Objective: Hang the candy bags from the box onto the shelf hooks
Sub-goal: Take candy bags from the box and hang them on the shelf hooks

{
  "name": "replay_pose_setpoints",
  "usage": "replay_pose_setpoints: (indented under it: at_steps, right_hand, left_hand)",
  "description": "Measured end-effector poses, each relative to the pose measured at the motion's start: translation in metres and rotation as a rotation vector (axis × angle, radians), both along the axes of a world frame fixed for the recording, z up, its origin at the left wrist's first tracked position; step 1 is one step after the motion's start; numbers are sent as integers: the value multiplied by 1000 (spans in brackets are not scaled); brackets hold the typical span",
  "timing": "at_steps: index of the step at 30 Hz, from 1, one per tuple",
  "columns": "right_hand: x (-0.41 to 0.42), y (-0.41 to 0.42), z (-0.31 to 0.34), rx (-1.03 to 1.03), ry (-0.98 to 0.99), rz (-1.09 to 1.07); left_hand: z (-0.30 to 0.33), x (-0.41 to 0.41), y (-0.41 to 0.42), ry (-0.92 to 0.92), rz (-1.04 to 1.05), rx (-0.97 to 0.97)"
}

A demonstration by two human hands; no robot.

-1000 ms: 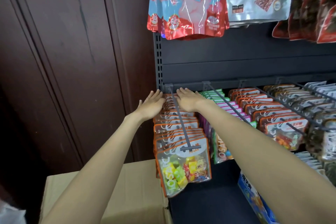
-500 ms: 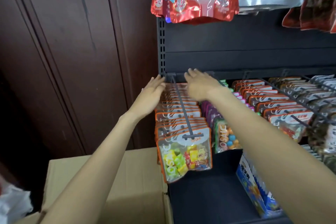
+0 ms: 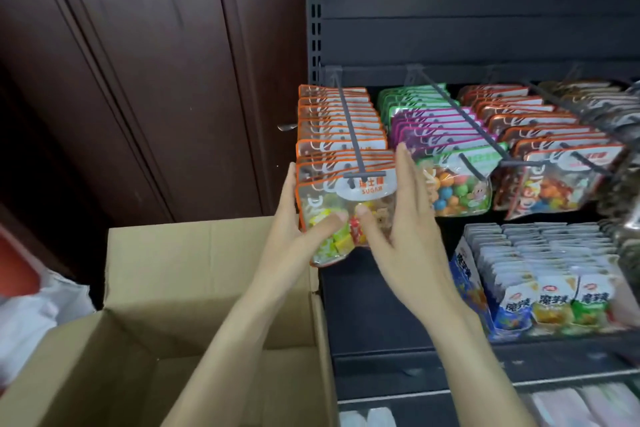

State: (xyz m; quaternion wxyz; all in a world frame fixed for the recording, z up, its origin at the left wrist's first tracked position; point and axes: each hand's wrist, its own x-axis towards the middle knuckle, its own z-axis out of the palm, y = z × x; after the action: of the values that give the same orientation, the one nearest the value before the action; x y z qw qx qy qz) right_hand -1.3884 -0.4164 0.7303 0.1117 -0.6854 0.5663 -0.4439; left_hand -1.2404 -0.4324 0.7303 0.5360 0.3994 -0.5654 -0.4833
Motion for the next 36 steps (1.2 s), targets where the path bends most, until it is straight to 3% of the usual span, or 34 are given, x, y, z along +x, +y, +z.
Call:
replay_pose_setpoints:
  at_steps: [7, 18, 36]
  right_hand:
    - [4, -10, 0, 112, -97, 125]
    - [5, -6, -5, -4, -134, 86]
    - [16, 0, -17, -175, -194, 45]
  left_hand:
    - [12, 3, -15, -55, 50, 8]
    - [-2, -2, -7, -167, 101, -80]
    - [4, -8, -10, 25, 29, -121]
